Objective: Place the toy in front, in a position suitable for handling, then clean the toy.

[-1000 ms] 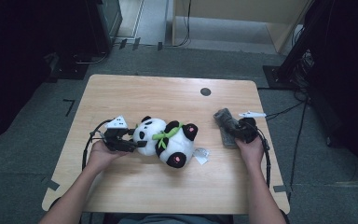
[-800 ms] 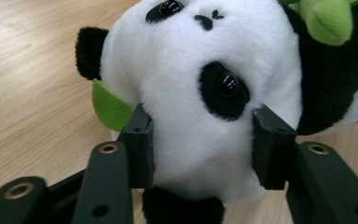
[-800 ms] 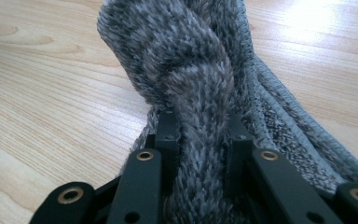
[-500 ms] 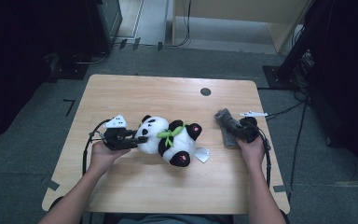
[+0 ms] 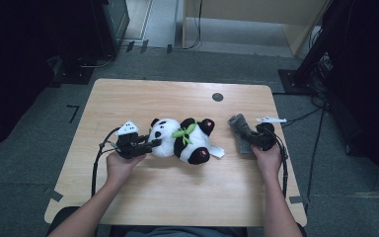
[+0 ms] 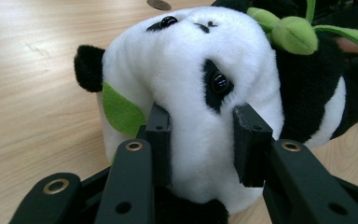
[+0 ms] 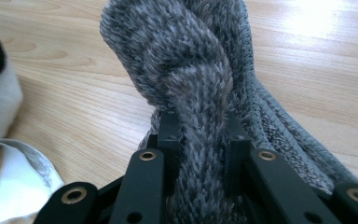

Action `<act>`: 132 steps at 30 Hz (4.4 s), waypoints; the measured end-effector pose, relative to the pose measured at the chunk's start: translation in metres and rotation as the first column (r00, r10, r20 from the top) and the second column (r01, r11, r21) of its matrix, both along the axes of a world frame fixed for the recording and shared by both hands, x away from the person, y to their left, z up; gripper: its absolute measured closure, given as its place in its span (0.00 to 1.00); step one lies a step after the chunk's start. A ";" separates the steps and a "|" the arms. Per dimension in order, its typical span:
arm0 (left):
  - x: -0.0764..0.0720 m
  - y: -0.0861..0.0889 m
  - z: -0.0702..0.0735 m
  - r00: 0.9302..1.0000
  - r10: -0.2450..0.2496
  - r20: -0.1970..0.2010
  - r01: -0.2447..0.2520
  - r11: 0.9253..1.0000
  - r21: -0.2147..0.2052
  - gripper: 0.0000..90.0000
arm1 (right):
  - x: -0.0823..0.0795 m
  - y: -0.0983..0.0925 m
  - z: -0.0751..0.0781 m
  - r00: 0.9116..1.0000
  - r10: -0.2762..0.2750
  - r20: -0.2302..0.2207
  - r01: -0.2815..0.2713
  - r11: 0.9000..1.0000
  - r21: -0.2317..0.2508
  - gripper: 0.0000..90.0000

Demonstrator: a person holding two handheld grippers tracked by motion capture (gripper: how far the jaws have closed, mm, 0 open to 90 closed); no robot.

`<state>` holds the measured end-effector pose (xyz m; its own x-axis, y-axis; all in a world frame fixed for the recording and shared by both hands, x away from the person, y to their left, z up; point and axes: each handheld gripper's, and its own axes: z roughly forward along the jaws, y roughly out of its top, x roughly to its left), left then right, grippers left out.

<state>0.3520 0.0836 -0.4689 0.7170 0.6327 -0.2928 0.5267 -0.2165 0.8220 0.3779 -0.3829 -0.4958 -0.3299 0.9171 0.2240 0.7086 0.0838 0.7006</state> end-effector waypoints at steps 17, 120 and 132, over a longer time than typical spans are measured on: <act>-0.002 0.003 -0.009 0.999 -0.013 0.044 0.010 0.997 0.076 0.38 | -0.004 0.019 0.014 0.999 0.053 0.001 -0.053 0.998 0.013 0.86; -0.004 -0.009 -0.004 0.999 0.011 0.035 -0.015 0.993 0.114 0.40 | 0.063 0.258 0.102 0.853 0.514 -0.095 -0.518 0.855 -0.017 0.86; -0.002 -0.008 -0.007 0.999 0.023 0.027 -0.026 0.994 0.102 0.40 | 0.070 0.259 0.086 0.851 0.506 -0.138 -0.513 0.858 -0.016 0.86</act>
<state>0.3499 0.0754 -0.4757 0.7074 0.6758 -0.2071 0.5119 -0.2879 0.8094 0.4478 -0.1238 -0.4100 -0.7262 0.6394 0.2525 0.6379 0.4898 0.5944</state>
